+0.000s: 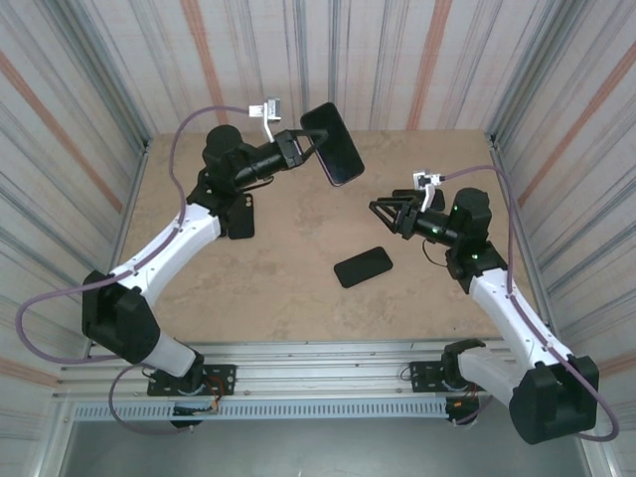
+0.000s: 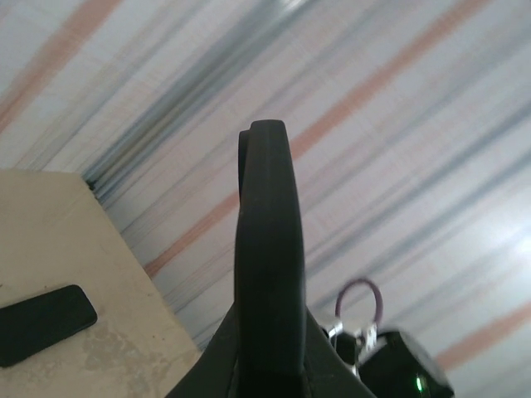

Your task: Take the phone out of the phone case

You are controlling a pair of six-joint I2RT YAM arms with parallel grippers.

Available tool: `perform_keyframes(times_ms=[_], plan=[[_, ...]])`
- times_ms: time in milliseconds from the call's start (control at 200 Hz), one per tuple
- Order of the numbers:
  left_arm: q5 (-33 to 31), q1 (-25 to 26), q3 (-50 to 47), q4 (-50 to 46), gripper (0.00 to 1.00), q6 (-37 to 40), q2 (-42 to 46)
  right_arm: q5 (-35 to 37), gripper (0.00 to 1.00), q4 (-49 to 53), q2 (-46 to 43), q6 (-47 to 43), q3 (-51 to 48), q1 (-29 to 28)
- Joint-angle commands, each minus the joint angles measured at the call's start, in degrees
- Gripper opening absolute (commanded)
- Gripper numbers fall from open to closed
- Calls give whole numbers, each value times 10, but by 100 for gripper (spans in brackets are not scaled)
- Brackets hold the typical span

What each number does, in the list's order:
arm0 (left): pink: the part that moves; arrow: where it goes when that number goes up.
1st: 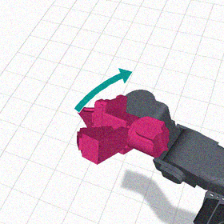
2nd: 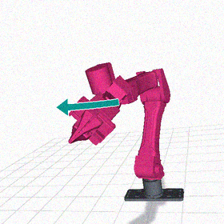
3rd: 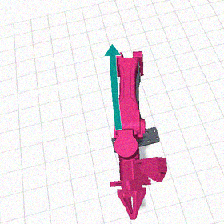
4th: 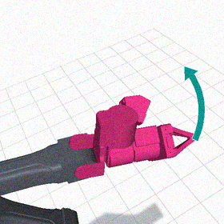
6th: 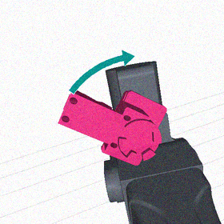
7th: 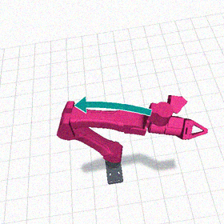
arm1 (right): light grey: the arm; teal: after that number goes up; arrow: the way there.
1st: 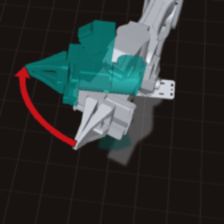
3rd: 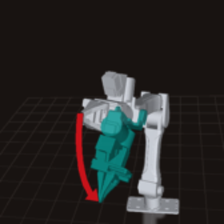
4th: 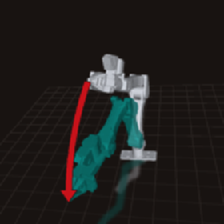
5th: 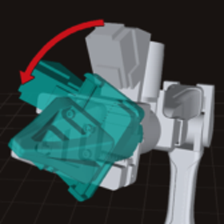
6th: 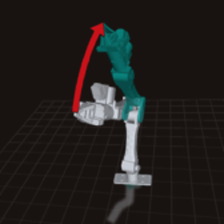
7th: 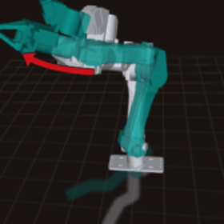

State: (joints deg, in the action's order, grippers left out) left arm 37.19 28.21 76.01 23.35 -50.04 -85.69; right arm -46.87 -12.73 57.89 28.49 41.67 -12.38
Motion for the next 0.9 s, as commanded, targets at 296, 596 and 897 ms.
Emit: perform_keyframes(times_ms=[296, 596, 897], plan=[[238, -7, 19, -132, 0, 368, 50, -174, 41, 185, 35, -326, 99, 1], [297, -10, 8, -175, 0, 447, 70, -120, 40, 276, 65, -459, 143, -55], [304, -10, 5, -190, 0, 465, 72, -108, 39, 302, 97, -523, 187, -103]])
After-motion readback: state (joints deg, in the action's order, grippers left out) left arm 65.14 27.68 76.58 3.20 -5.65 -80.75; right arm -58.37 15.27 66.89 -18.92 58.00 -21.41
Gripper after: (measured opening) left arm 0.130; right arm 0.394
